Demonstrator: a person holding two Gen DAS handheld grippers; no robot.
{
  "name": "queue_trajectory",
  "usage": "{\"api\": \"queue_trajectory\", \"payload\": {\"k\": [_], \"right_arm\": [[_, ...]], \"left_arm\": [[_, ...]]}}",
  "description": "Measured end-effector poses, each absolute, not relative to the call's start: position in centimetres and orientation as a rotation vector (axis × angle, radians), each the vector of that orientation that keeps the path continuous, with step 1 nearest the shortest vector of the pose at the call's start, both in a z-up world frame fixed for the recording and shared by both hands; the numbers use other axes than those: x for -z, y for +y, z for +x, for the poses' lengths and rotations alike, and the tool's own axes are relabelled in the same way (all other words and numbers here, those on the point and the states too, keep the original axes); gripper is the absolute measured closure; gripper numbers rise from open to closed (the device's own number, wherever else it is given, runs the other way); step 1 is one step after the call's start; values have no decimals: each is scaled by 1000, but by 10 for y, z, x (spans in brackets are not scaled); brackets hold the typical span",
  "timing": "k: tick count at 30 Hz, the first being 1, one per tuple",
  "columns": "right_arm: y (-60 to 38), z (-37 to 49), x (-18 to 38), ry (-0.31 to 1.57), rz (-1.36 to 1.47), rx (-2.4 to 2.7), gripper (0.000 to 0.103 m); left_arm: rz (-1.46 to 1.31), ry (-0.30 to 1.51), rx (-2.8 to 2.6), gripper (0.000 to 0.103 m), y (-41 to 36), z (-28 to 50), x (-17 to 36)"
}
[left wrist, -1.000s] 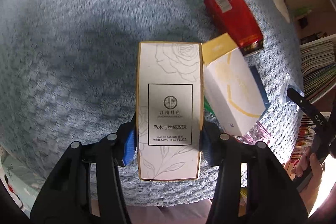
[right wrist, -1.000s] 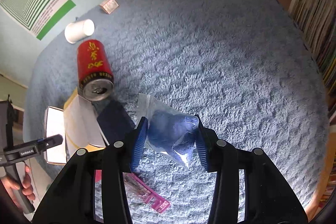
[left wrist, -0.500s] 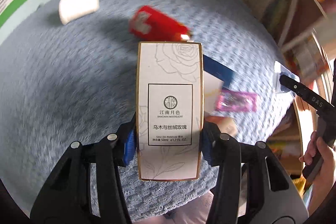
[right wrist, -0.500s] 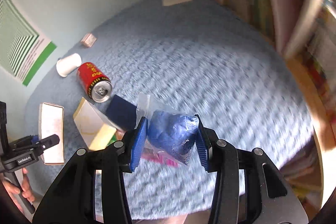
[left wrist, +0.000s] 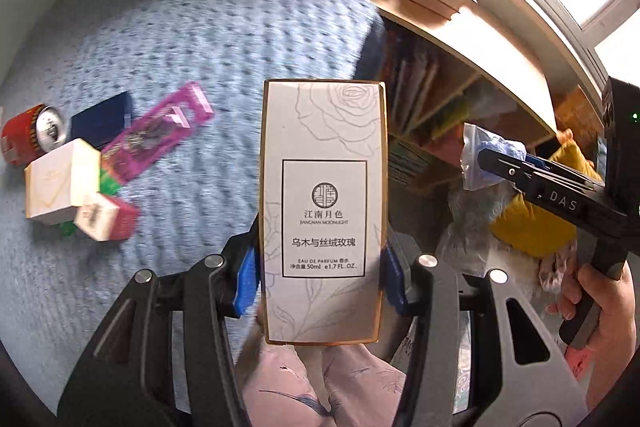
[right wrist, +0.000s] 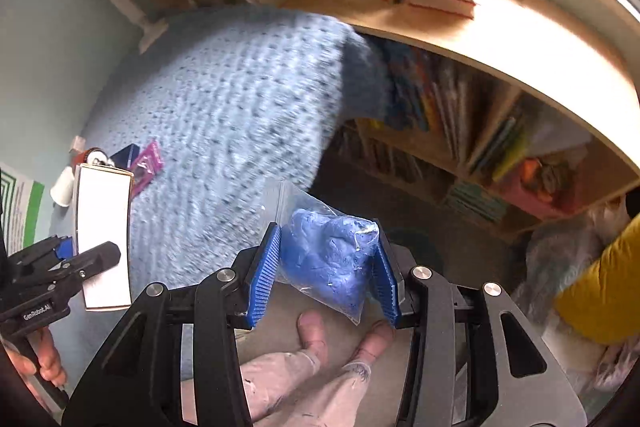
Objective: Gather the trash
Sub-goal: 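Carry both items to the teal wastebasket and open both grippers over it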
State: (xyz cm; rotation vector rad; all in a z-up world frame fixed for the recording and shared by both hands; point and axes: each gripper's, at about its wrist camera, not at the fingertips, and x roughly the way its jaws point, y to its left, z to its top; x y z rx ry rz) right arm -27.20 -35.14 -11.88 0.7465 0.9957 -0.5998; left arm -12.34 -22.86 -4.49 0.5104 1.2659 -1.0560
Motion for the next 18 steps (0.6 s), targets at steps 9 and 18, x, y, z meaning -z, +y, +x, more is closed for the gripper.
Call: {"api": "queue_trajectory", "payload": {"k": [9,18], "right_arm": [[-370,-369,182,1016,930,668,58],[-387,-385,247,1056,1075,630,58]], "left_arm": [[729,1339,1179,56,-289,-212,108],[867,1445,1163,56,-336,-248,178]]}}
